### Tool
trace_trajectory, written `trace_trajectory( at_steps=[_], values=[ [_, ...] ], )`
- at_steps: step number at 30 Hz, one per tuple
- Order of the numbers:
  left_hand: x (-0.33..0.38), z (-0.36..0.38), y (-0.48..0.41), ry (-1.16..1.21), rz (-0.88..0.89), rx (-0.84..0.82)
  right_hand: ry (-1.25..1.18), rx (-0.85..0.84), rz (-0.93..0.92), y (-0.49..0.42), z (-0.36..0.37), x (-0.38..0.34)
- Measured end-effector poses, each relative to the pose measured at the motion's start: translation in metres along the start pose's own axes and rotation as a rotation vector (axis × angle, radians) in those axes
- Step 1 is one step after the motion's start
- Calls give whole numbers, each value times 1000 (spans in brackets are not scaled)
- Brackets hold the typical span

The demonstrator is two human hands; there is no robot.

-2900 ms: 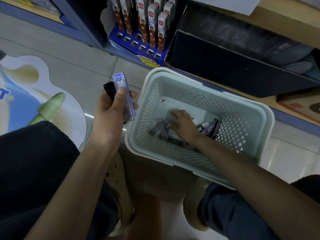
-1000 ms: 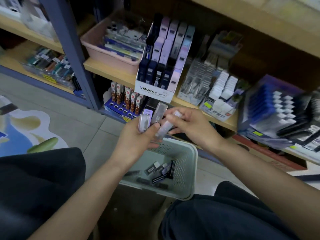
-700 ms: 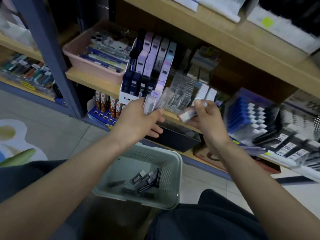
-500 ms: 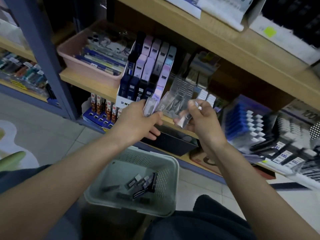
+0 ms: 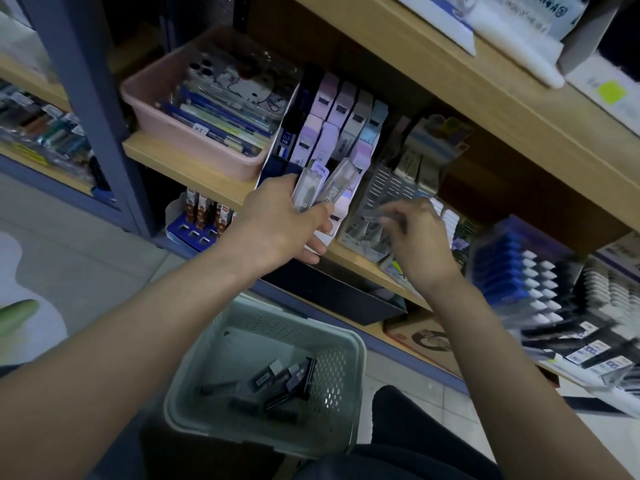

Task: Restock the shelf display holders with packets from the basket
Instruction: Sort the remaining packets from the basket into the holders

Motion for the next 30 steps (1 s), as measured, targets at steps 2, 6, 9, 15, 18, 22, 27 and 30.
trace_trajectory(
  at_steps=[2,6,9,15,18,22,27,30],
  values=[
    [0,-1,-1,9,-4,-4,35,-31,-4,-1,8,-3],
    [1,-3,-1,19,-5,-4,12,10,-28,1,8,-10],
    [2,-3,0,28,-3,-5,57,47,-101,-3,9,-18],
    [1,5,2,19,2,-35,125,101,-54,-2,9,-20],
    [-3,8,3,11,-27,-63,168,162,-66,0,1,-24],
    [-7,9,5,-30,-51,-109,-447,133,96,11,-14,-31],
    [-7,15,7,-128,-41,-166,-822,-214,131,34,0,-62],
    [-6,14,7,-113,-35,-149,-942,-79,164,34,-11,-54]
  ],
)
Point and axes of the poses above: each hand's wrist, its own y-axis away from the middle knuckle, its own z-axis out of the palm, x = y × z, the point moved 9 cm from there along -y, towards the middle knuckle, and after that the axes turned 1 degree about -y, right-handed, at the moved point
